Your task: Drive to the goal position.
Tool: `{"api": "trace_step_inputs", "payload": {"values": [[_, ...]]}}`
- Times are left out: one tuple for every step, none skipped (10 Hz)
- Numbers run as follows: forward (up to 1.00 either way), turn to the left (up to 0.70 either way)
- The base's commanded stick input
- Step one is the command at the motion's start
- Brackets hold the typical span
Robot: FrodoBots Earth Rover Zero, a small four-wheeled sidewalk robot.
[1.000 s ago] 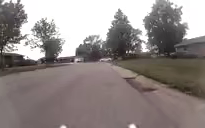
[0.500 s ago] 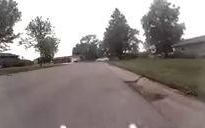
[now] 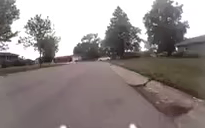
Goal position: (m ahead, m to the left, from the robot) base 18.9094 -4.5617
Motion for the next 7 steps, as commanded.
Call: {"api": "trace_step_inputs", "payload": {"values": [[1.00, -0.14], [1.00, -0.06], [1.00, 0.00], [1.00, 0.00], [1.00, 0.00], [1.00, 0.00], [1.00, -0.01]]}}
